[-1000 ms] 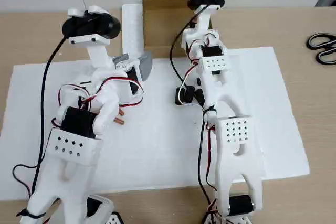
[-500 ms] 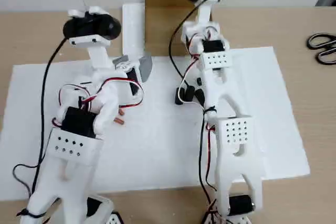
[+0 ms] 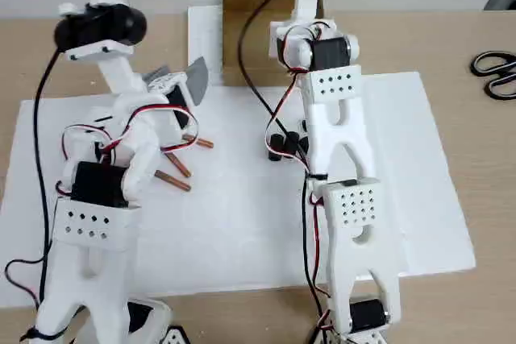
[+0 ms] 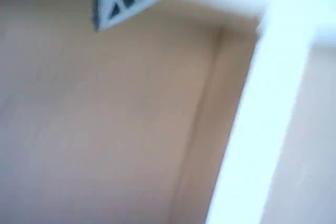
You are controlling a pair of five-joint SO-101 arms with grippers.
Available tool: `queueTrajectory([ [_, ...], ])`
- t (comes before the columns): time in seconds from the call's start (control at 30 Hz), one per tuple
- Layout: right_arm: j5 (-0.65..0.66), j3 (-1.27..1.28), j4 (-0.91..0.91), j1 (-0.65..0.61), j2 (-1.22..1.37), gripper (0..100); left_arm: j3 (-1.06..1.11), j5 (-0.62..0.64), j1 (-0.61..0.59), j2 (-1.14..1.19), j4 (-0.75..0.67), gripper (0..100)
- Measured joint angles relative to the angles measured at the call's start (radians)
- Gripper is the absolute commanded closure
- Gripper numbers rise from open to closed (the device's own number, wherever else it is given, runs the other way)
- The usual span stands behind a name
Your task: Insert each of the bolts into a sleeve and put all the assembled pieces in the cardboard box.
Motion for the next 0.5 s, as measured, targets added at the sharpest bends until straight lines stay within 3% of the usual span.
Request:
queueTrajectory([
  [0.13, 0.0, -0.098, 0.201, 0.003, -0.005, 78.6, 0.0, 0.0, -0.002, 0.0, 0.044, 82],
  [0.5, -0.021, -0.098, 0.245, 0.002, -0.006, 83.8, 0.0, 0.0, -0.008, 0.026, 0.207, 82],
])
